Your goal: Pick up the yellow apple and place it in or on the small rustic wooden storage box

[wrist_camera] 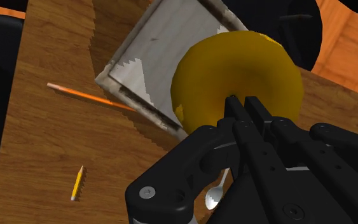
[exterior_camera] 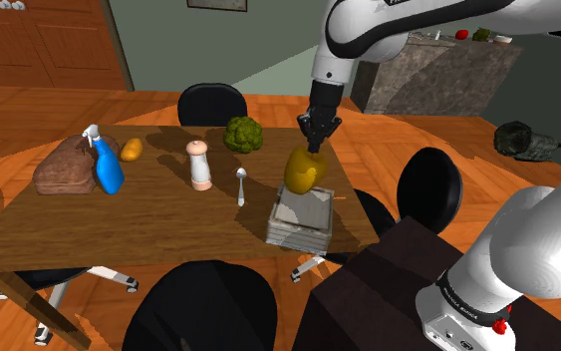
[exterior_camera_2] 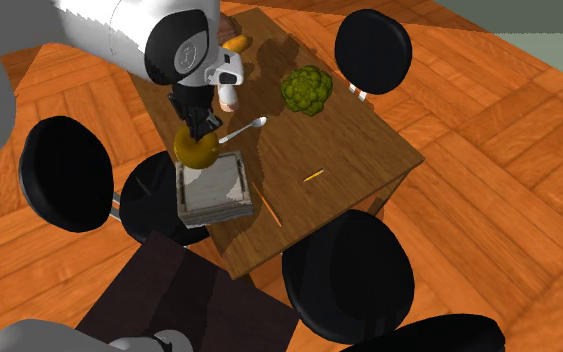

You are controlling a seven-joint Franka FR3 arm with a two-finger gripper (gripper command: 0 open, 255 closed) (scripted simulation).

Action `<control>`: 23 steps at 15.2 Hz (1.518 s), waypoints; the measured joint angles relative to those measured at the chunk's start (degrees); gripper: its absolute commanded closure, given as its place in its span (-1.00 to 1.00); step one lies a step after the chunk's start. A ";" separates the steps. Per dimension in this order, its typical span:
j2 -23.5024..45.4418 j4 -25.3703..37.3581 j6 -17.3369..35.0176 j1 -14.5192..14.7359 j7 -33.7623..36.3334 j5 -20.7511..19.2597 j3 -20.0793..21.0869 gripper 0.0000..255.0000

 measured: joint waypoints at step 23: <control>3.00 -6.16 9.06 0.24 -1.75 0.88 0.27 -1.00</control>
